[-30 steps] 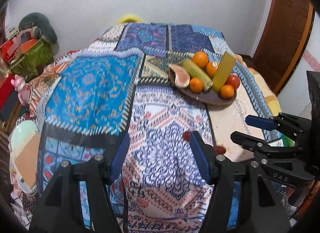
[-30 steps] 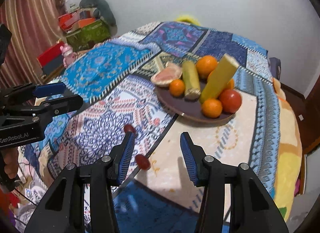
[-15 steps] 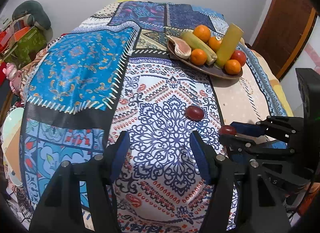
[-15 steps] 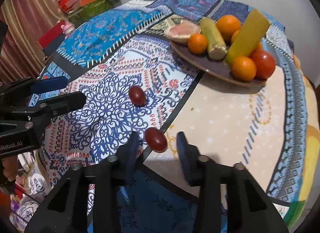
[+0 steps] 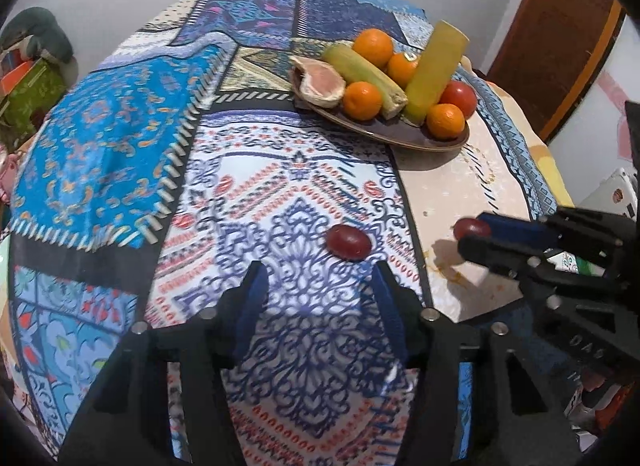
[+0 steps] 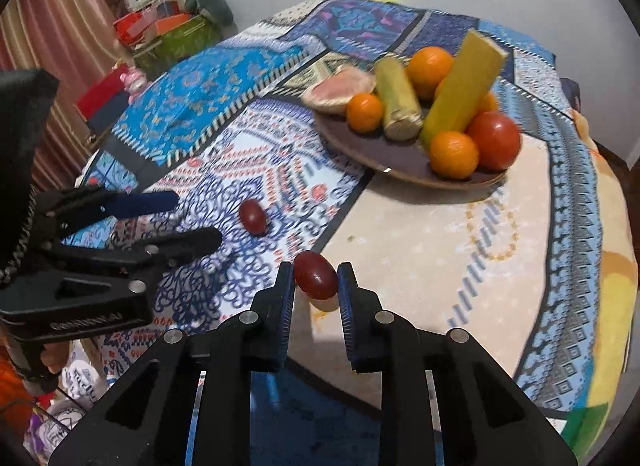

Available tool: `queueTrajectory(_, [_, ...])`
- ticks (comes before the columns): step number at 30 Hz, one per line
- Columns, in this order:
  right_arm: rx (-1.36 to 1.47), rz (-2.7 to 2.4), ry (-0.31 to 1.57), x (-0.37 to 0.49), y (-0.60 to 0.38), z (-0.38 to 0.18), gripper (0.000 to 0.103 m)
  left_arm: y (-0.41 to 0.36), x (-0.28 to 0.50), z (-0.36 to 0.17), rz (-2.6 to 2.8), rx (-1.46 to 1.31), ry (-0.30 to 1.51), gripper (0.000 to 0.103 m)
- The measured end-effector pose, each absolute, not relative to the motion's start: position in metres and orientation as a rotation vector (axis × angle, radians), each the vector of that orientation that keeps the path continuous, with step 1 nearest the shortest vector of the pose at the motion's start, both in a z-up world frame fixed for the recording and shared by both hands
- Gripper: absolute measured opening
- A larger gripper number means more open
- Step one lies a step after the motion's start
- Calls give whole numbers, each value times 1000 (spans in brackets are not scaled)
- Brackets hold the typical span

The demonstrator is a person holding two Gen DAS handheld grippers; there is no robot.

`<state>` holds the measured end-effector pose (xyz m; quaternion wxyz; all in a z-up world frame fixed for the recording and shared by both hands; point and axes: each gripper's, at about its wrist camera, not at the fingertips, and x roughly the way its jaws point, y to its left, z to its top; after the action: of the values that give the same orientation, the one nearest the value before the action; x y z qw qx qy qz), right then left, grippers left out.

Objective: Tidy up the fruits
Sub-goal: 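Grasp a red date with the right tool while the left grasps another red date, then place the date on the plate with the left tool while the right places its date there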

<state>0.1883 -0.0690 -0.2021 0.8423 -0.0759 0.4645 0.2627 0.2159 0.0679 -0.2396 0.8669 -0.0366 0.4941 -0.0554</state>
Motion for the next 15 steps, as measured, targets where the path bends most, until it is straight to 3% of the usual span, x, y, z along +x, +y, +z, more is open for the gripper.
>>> queueTrajectory(11, [-96, 514, 965, 208, -94, -198, 20, 53, 243, -253, -155, -44, 1058, 29])
queueTrajectory(15, [-100, 512, 963, 211, -96, -199, 20, 55, 243, -250, -146, -49, 1051, 29])
